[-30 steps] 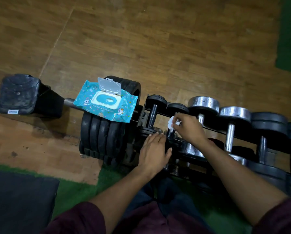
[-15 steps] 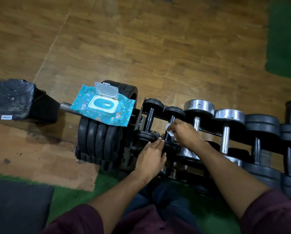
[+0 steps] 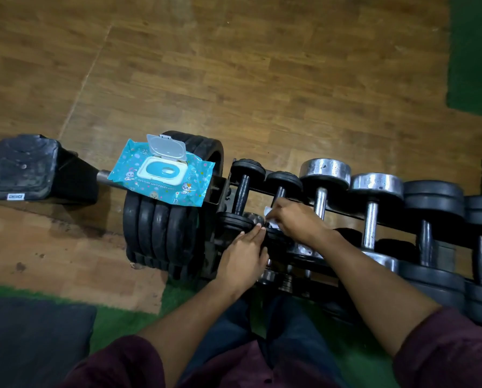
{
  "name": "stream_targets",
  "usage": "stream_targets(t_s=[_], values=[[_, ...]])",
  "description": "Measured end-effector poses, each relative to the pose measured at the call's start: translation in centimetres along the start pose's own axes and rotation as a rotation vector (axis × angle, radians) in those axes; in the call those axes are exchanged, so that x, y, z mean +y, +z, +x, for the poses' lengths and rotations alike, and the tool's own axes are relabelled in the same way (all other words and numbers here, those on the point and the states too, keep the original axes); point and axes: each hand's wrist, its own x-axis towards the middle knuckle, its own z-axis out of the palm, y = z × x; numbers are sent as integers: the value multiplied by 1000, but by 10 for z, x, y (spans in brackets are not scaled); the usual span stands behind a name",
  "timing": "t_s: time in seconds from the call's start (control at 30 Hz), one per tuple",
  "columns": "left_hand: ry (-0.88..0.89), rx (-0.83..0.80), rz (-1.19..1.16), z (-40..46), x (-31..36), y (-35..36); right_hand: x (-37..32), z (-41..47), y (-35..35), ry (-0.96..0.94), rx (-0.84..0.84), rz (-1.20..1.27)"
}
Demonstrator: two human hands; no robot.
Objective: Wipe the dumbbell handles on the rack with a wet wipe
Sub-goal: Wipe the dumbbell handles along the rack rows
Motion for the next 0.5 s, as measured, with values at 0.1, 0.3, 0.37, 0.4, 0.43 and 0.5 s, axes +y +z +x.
stream_targets(t_s=[0.1,0.3,0.37,0.4,0.43,0.5], values=[[-41,-1,-2,-2,6,2,7,1,-1,-1,1,27],[-153,23,-19,-4,23,8,10,5,-5,-159,-89,-96],[-205,39,-41,-3,31,13,20,9,-9,-57,-20,-114],[-231,43,-49,-3,35,15,25,10,-10,-5,10,-132],[-252,51,-52,-3,39,18,28,10,-12,12,12,-164],[-291,74,-64,-2,47,21,32,8,-11,-54,-17,-255]])
